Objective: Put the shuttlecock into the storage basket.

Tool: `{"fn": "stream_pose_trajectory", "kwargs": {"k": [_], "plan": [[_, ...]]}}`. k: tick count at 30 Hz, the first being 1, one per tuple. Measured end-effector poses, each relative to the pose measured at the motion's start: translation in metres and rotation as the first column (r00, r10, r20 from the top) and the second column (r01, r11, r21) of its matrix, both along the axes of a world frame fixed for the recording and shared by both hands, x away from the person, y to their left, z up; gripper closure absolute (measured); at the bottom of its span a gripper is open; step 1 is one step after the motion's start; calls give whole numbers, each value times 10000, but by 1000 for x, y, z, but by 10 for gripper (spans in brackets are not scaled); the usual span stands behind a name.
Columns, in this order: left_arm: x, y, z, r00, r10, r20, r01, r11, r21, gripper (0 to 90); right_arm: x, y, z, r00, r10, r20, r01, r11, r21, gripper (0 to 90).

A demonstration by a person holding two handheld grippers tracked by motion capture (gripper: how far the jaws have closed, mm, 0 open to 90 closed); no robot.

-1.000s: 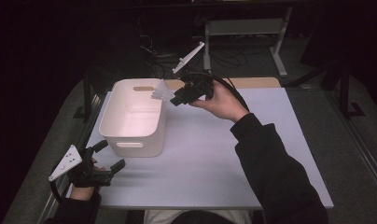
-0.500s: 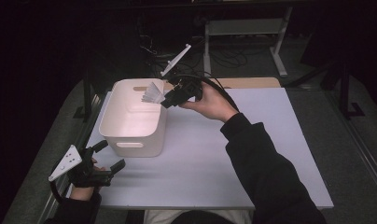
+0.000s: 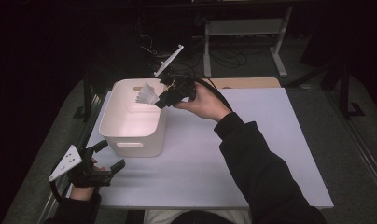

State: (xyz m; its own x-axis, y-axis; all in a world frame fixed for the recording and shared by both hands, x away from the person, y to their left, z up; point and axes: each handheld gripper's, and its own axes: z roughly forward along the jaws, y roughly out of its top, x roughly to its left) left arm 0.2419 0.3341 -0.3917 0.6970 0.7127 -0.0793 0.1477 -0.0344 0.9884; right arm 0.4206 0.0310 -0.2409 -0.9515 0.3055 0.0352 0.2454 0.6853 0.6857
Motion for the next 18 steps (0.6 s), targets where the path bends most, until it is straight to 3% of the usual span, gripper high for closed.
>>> {"fn": "stream_pose_trajectory", "kwargs": {"k": [18], "plan": [[0, 0, 0, 10000, -16, 15, 16, 10000, 3, 0, 1, 28, -16, 9986, 479, -238, -484, 9986, -225, 642]]}}
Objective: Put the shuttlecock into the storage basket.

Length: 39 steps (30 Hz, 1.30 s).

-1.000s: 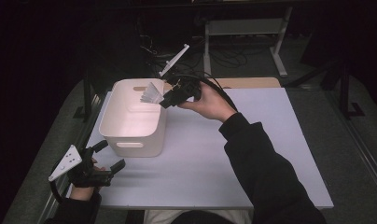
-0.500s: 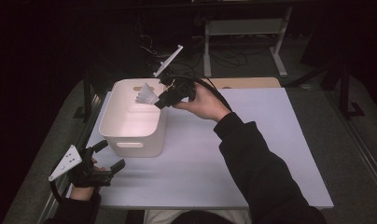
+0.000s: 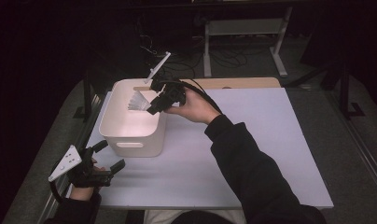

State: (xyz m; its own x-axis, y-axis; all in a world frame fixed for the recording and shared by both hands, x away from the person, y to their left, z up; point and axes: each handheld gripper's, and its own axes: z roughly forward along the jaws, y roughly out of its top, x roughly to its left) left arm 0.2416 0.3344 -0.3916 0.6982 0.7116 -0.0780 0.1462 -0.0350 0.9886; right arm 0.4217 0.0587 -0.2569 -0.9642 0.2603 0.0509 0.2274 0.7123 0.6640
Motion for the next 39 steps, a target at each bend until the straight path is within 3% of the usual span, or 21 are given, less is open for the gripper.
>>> {"fn": "stream_pose_trajectory", "kwargs": {"k": [12, 26, 39], "plan": [[0, 0, 0, 10000, -6, 2, 6, 10000, 0, 0, -1, 12, -7, 9997, 203, -140, -204, 9997, -115, 642], [0, 0, 0, 10000, -10, 7, 10, 10000, 0, 0, 4, 26, -29, 9982, 349, -491, -362, 9990, -260, 642], [0, 0, 0, 10000, -15, 9, 15, 10000, -1, 0, 4, 31, -39, 9965, 464, -689, -491, 9981, -383, 641]]}}
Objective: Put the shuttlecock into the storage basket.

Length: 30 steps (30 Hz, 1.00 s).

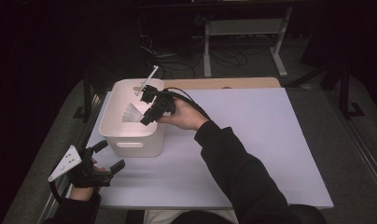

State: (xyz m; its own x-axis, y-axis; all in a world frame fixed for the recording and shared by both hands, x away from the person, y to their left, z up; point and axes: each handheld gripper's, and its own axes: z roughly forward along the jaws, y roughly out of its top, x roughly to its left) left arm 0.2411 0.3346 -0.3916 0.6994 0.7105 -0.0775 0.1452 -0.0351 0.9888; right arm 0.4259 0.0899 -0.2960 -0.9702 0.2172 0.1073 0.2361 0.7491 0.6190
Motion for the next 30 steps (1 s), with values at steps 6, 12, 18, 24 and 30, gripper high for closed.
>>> {"fn": "stream_pose_trajectory", "kwargs": {"k": [6, 12, 18, 24, 30], "plan": [[0, 0, 0, 10000, -2, -3, 2, 10000, -6, 0, 0, 2, -7, 9999, 20, -147, -22, 9999, -117, 642], [0, 0, 0, 10000, -14, -6, 14, 10000, -2, 0, 0, 5, -11, 9996, 110, -263, -115, 9997, -197, 639], [0, 0, 0, 10000, -22, -8, 22, 10000, -7, 0, -1, 5, -11, 9989, 173, -425, -183, 9996, -220, 573], [0, 0, 0, 10000, -25, -17, 25, 10000, -13, 0, -1, 3, -8, 9993, 42, -374, -47, 9999, -142, 506], [0, 0, 0, 10000, -21, -19, 21, 10000, -6, 0, 0, -3, -3, 9995, -244, -189, 245, 9997, 58, 399]]}}
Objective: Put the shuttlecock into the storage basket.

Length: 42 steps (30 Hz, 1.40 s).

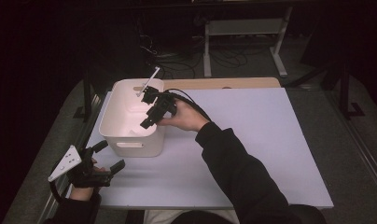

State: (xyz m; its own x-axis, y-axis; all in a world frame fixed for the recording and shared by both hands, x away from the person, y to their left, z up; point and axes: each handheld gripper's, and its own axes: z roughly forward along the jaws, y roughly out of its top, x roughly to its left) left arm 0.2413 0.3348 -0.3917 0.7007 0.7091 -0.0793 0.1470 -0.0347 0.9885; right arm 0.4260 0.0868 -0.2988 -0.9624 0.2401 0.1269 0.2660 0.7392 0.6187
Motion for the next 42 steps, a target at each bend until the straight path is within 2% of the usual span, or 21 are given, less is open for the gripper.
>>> {"fn": "stream_pose_trajectory", "kwargs": {"k": [7, 8, 10, 11, 16, 23, 24, 31, 41, 42], "plan": [[0, 0, 0, 10000, -4, -1, 4, 10000, -10, 0, 1, -8, 7, 9999, -138, 102, 135, 9995, 278, 320], [0, 0, 0, 10000, -6, 3, 6, 10000, 1, 0, 1, -11, 10, 9996, -197, 190, 191, 9994, 292, 272], [0, 0, 0, 10000, -6, 3, 6, 10000, 1, 0, 1, -12, 11, 9995, -210, 223, 203, 9993, 308, 272], [0, 0, 0, 10000, 0, 3, 0, 10000, 1, 0, 1, -16, 14, 9991, -328, 285, 318, 9988, 365, 206], [0, 0, 0, 10000, -1, -13, 1, 10000, -5, 0, 1, -25, 20, 9972, -607, 446, 584, 9970, 517, 139], [0, 0, 0, 10000, 7, -21, -7, 10000, -5, 0, 1, -33, 23, 9951, -878, 460, 844, 9938, 725, 126], [0, 0, 0, 10000, 3, -39, -3, 10000, -17, 0, 0, -38, 24, 9933, -994, 590, 942, 9919, 856, 99], [0, 0, 0, 10000, 12, -38, -12, 10000, -5, 0, -1, -48, 24, 9894, -1250, 736, 1185, 9892, 865, 9], [0, 0, 0, 10000, 25, -36, -25, 10000, -18, 0, -2, -68, 22, 9848, -1514, 847, 1404, 9824, 1231, 0], [0, 0, 0, 10000, 27, -39, -27, 10000, -27, 0, -3, -77, 21, 9826, -1675, 798, 1548, 9773, 1448, 0]]}}
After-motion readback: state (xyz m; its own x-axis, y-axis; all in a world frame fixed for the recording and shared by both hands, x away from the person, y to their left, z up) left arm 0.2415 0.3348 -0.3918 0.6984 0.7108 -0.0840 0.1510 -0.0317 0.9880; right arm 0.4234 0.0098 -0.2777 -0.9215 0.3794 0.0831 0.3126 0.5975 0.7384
